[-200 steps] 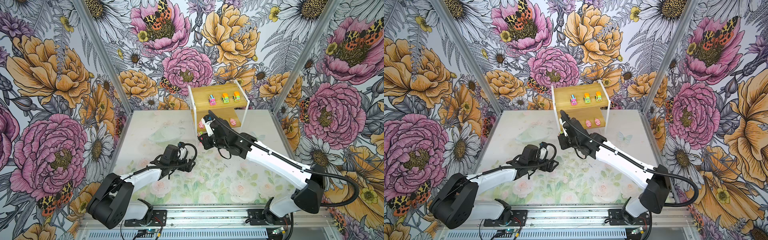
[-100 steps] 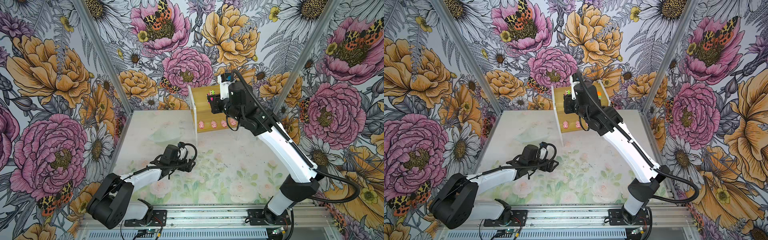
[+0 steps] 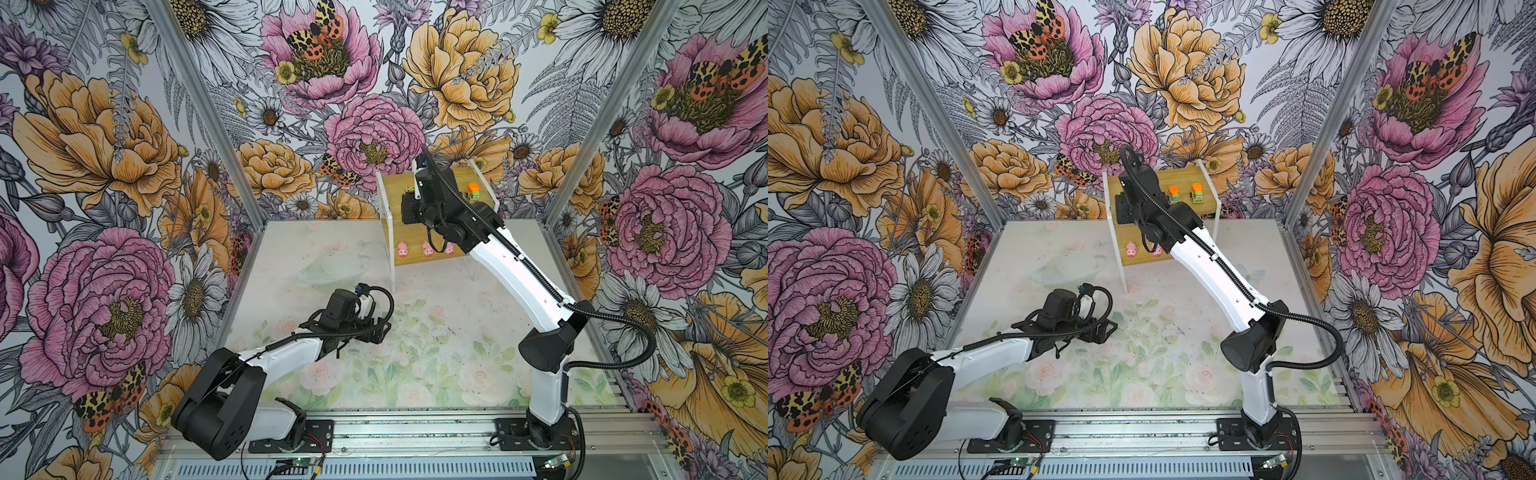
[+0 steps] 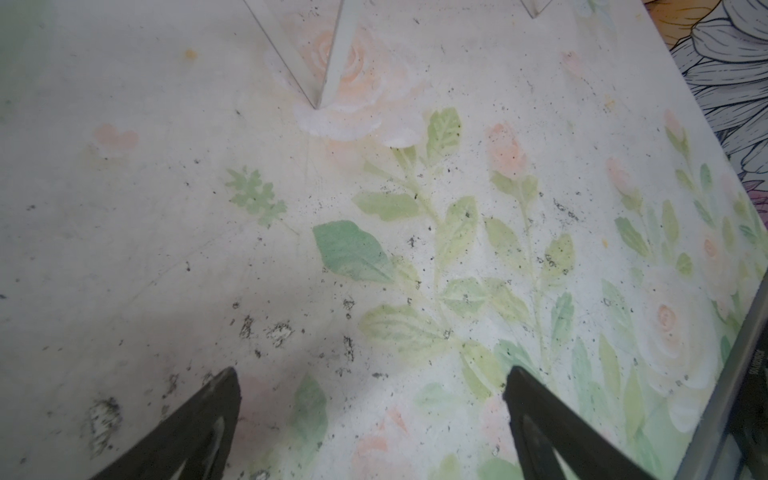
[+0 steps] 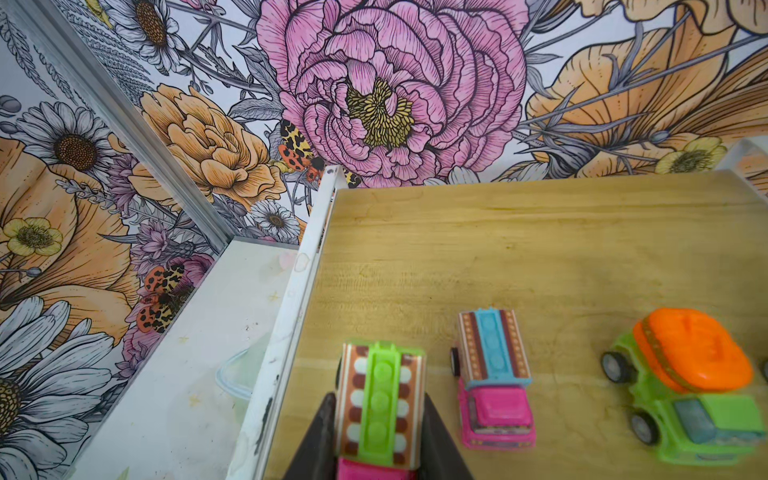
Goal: Place and organize the plastic toys onto the shelf
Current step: 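Lift the green-topped truck with the right gripper above the upper shelf, then set the green-topped truck beside the teal-topped truck and open the right gripper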
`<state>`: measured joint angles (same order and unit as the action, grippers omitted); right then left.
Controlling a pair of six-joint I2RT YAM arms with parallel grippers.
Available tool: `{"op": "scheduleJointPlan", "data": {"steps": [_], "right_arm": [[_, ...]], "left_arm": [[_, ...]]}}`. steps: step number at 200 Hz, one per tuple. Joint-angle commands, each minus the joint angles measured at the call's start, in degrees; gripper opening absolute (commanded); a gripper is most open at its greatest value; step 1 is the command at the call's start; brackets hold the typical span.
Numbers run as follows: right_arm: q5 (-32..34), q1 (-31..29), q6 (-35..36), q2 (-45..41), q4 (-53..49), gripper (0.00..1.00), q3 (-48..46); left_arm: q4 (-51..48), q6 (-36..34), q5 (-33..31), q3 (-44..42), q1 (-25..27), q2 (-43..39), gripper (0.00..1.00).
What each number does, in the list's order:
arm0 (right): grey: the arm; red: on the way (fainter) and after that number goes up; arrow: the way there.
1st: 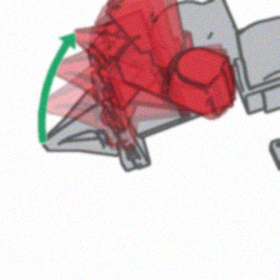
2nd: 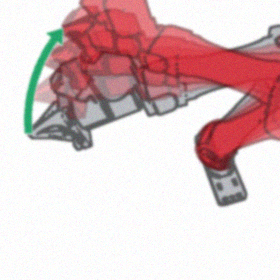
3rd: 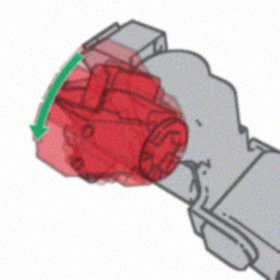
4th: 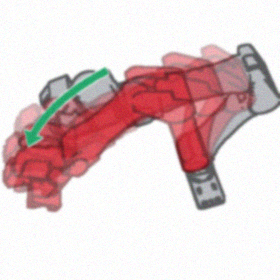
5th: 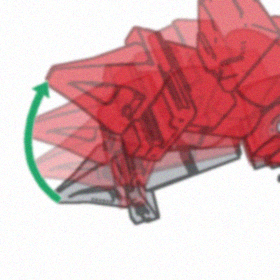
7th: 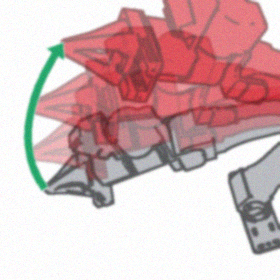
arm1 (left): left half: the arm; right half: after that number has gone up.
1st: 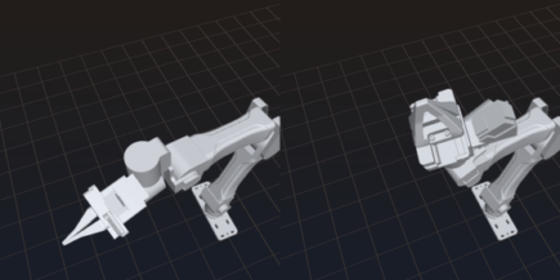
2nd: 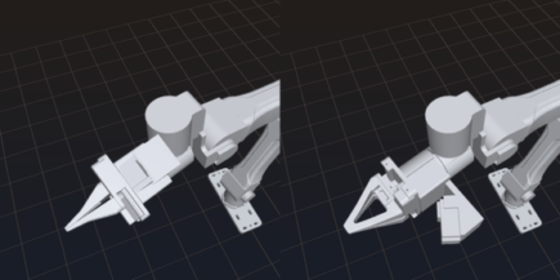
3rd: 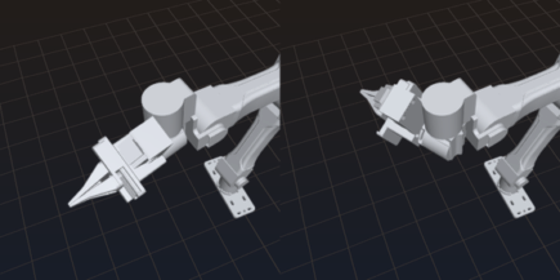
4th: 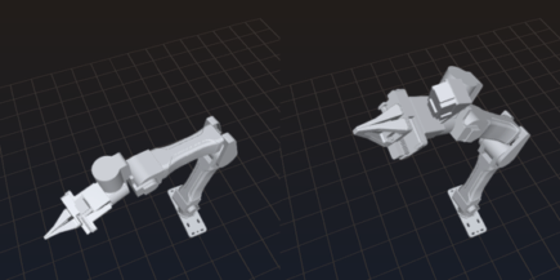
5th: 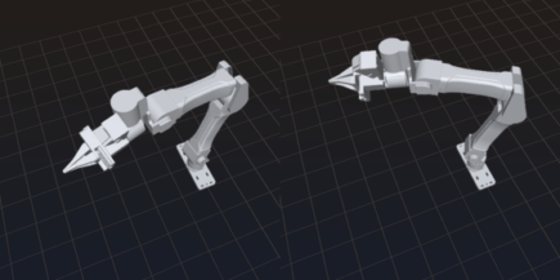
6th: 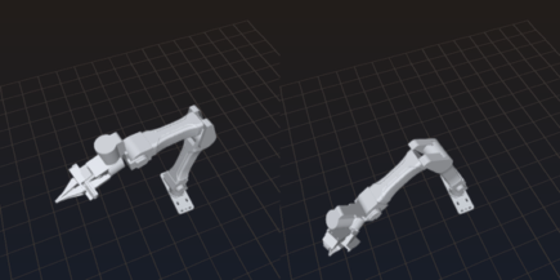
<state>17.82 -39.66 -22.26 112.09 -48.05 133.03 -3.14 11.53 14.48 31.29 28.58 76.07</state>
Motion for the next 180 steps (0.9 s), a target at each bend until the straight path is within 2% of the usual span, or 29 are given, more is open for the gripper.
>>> {"op": "scheduleJointPlan", "data": {"steps": [1,142,180], "right_arm": [[0.5,0.5,-1.8,0.6,0.1,0.15,2.7],[-1.1,0.5,-1.6,6.7,0.1,0.15,7.0],[-1.1,0.6,-1.6,7.5,0.1,0.21,7.1]], "left_arm": [[1.3,-0.7,0.9,0.9,-0.1,-0.3,0.99],[1.9,-0.8,1.0,0.8,-0.7,0.4,0.99],[2.0,-0.7,1.1,0.8,-0.8,0.7,0.99]]}}
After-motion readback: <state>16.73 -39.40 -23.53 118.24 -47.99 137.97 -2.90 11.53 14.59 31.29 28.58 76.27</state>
